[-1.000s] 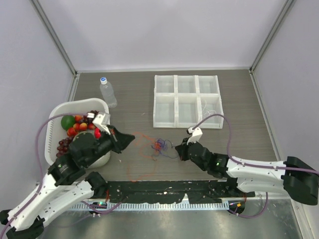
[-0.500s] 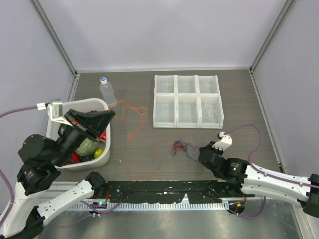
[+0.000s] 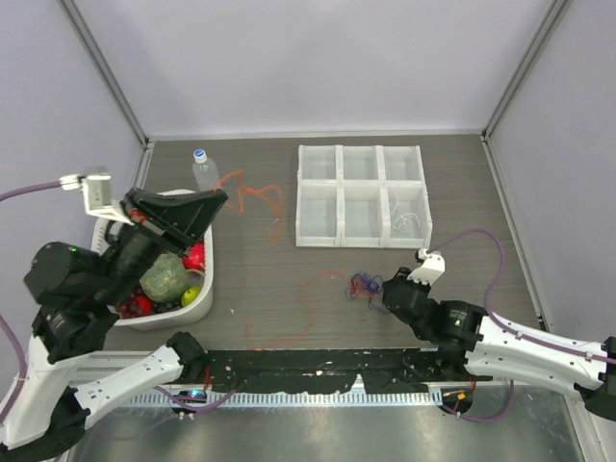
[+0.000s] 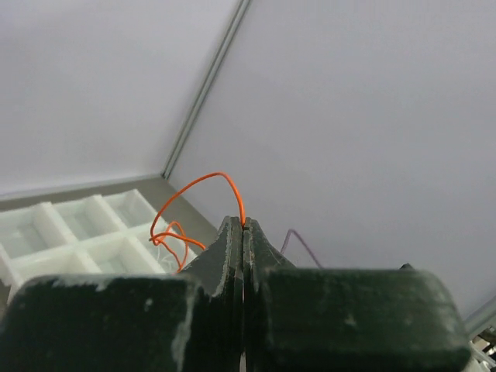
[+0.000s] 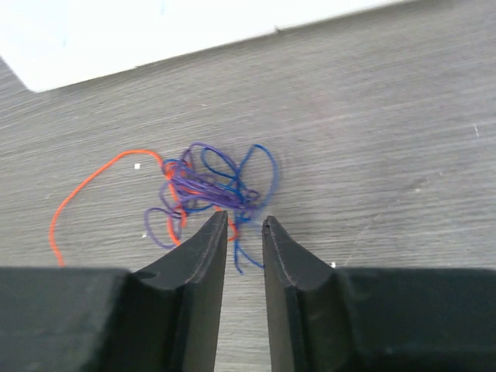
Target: Untangle the cables
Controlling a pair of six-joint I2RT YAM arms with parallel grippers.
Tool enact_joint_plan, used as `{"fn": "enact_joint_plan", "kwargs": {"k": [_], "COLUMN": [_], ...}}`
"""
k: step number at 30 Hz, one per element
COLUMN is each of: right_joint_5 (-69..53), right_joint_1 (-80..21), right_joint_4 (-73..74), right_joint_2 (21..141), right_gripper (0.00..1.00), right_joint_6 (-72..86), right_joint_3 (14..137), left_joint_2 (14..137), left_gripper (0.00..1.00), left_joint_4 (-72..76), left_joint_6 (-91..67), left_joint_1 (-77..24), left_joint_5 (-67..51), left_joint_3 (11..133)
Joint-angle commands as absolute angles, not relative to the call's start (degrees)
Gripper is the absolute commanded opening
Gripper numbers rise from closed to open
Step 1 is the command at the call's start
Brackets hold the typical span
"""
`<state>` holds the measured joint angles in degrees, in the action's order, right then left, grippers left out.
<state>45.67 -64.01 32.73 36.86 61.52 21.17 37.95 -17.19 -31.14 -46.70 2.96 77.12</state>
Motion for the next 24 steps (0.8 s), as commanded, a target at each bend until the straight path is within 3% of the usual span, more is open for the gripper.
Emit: {"fn": "enact_joint_plan", "kwargs": {"k": [1, 7, 18, 24], "right_joint_5": [44.6, 40.7, 36.4, 32.2], "right_joint_1": [-64.1, -64.0, -64.0, -64.1], "right_joint_4": [32.5, 33.7, 38.3, 38.1], "right_joint_2": [35.2, 31.7, 11.1, 0.4], "right_gripper": [0.35, 0.48, 0.53, 0.55], "right_joint_6": [55.0, 52.8, 49.0, 47.8], "right_joint_3": [28.3, 30.3, 32.3, 33.7], "left_joint_2": [41.3, 48.9, 70.7, 87.5], "left_gripper": [0.00, 0.00, 0.00, 0.00], "left_joint_4": [-17.1, -13.5, 6.9, 9.7], "left_joint_6": [-33.2, -35.9, -42.1, -39.6], "left_joint_1": [-46.7, -46.6, -46.5, -45.9], "left_joint_5": [3.7, 1.0, -6.9, -8.2], "left_joint_3": [72.4, 67.9, 63.5, 70.4]}}
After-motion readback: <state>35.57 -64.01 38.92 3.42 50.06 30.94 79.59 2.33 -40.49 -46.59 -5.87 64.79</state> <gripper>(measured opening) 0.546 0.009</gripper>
